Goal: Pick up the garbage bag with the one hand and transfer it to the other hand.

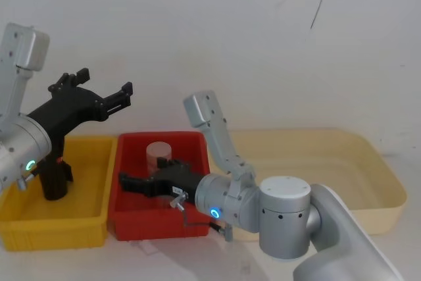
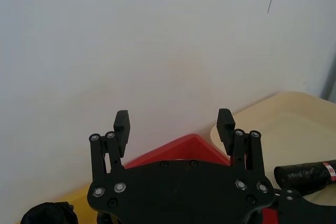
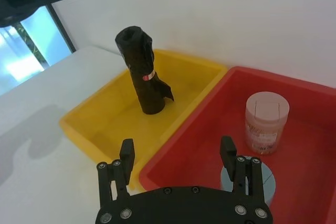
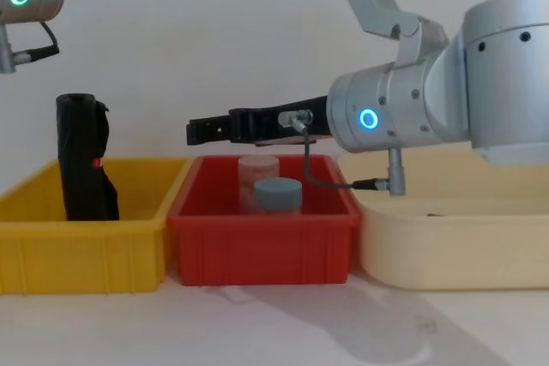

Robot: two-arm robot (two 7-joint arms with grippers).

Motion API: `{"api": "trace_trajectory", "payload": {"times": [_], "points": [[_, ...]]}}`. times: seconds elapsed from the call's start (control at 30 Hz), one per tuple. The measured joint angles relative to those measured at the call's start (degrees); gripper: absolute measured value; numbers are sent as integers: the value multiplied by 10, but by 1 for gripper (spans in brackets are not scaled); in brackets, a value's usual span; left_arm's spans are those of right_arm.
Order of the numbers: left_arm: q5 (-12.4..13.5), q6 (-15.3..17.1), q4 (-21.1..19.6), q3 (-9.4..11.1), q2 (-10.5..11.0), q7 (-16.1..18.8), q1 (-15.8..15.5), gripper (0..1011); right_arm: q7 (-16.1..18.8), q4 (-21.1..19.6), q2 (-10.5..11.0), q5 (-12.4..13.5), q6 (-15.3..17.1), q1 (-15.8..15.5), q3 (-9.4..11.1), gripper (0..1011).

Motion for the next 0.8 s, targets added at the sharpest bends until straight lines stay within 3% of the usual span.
{"api": "trace_trajectory", "payload": {"times": [0.8], "points": [[0,0,0,0,0,0,0,1000,-1,34,30,-29,-17,31,-37,1001]]}}
